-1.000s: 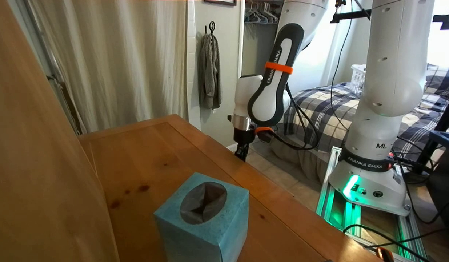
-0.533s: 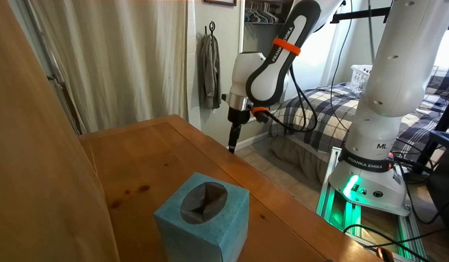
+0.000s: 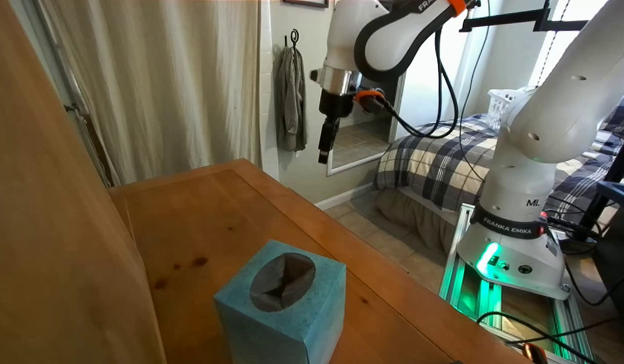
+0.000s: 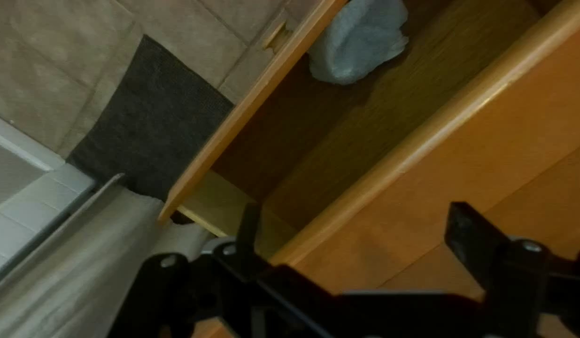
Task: Put the towel into the drawer
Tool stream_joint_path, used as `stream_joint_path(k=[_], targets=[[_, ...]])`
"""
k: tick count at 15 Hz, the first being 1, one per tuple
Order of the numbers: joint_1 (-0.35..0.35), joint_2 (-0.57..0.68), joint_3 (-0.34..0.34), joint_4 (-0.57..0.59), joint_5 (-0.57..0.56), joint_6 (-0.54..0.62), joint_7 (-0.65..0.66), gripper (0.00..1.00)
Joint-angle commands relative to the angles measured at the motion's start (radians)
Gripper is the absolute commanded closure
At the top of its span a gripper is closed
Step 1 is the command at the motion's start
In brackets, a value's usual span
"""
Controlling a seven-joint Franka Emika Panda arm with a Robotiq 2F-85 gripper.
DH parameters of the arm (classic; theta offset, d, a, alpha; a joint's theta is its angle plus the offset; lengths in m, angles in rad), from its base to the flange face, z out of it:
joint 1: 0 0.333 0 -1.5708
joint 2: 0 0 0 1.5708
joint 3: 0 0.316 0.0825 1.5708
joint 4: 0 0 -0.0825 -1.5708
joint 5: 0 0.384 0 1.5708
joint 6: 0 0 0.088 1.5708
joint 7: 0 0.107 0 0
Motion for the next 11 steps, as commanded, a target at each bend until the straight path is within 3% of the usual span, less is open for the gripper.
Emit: stream_joint_path(k=[1, 4, 5, 11], targets=[[0.001, -0.134, -0.001, 0.029, -0.007, -0.186, 0.2, 0.0], [-0.018, -0.193, 0.015, 0.044, -0.017, -0.238, 0.339, 0.0], [0.007, -0.151, -0.009, 0.038, -0.012, -0.194, 0.267, 0.0], [0.001, -0.184, -0.003, 0.04, -0.009, -0.22, 0.321, 0.0]])
